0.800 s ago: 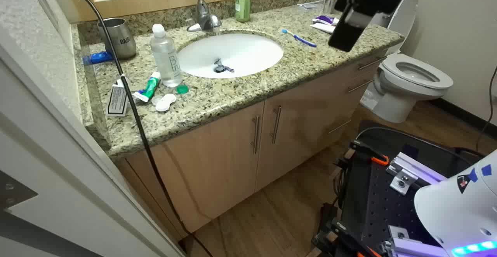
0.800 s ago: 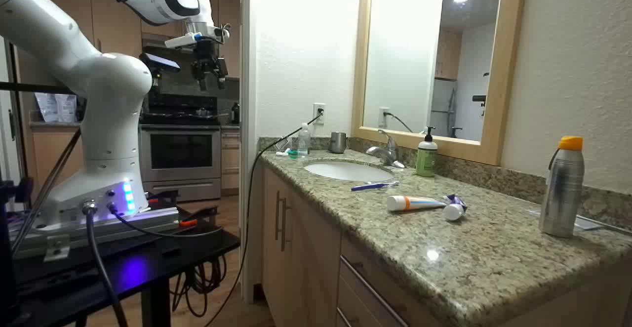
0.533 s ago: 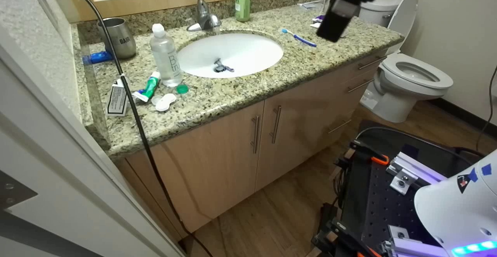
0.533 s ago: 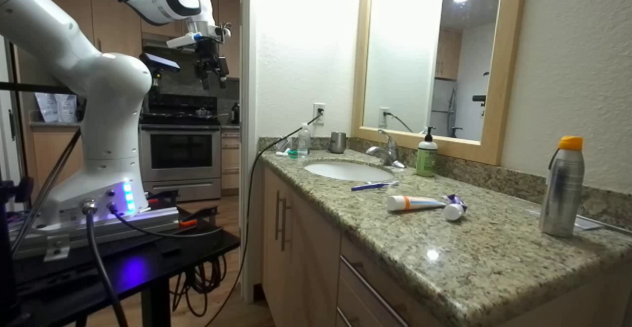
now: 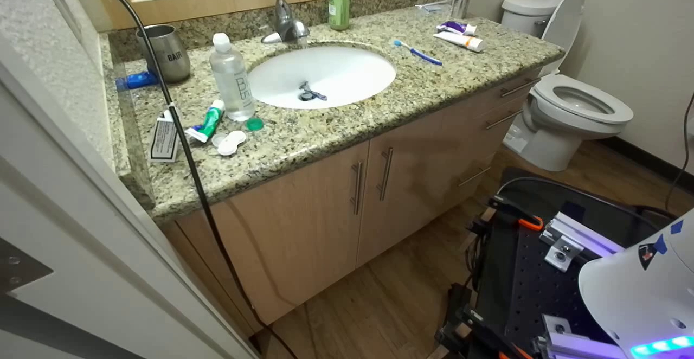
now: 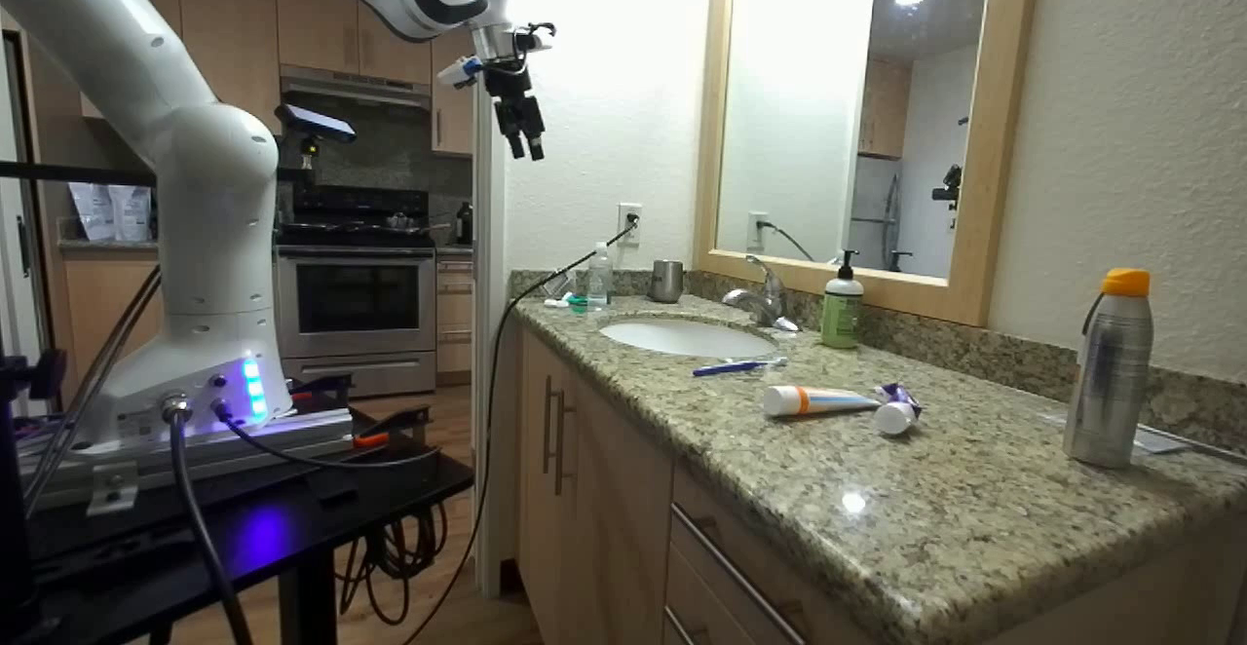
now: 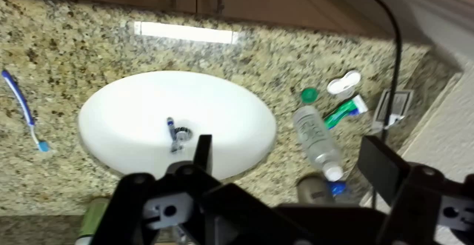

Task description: Put some water on the toothbrush then put it in the silver cup

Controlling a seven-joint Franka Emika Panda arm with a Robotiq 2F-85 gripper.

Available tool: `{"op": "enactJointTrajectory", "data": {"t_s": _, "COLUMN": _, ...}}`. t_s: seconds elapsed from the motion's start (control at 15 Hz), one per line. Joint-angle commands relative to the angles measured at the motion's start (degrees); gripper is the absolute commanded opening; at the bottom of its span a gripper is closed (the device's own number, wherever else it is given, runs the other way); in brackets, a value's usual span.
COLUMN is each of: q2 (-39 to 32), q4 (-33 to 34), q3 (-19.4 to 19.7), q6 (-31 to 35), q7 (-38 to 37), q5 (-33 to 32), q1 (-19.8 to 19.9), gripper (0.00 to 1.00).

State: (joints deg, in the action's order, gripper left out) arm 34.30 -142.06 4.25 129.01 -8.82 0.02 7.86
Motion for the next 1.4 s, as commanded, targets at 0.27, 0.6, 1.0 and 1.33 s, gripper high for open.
{"op": "enactJointTrajectory", "data": {"t_s": 0.27, "q2": -11.4, "q4": 4.8, "q3": 5.8, "q6": 8.2, "q7": -3.8, "q5": -0.5, "q1": 8.0, "gripper": 1.00}}
{"op": "enactJointTrajectory", "data": {"t_s": 0.6, "q2": -13.6, "q4": 5.9, "q3": 8.4, "q6": 4.3, "q7": 6.2, "q5": 2.0, "q1": 5.1, "gripper": 1.00}}
{"op": "enactJointTrajectory", "data": {"t_s": 1.0, "q2": -31.9, "q4": 20.1, "q3": 12.8, "q6": 15.4, "q7": 15.9, "q5": -4.4, "q1": 7.4, "gripper": 1.00}}
{"op": "enactJointTrajectory", "data": {"t_s": 1.33, "q2": -50.1, "q4": 32.4, "q3": 17.0, "q6": 24.5, "q7": 3.5, "q5": -15.1, "q1": 10.4, "gripper": 1.00}}
